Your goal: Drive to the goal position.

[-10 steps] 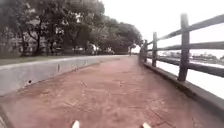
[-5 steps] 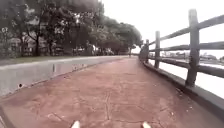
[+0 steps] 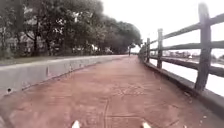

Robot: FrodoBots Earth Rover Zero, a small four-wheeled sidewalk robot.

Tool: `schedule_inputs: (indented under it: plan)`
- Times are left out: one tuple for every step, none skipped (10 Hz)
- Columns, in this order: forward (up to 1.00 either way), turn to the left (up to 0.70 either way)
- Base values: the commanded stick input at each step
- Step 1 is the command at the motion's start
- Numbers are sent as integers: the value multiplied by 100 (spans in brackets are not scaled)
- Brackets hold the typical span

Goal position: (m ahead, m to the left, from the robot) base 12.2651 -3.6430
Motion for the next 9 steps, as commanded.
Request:
schedule_inputs:
  plan:
    - [50,0]
    - [50,0]
    - [50,0]
    - [50,0]
    - [50,0]
    - [50,0]
    - [50,0]
    - [50,0]
    - [50,0]
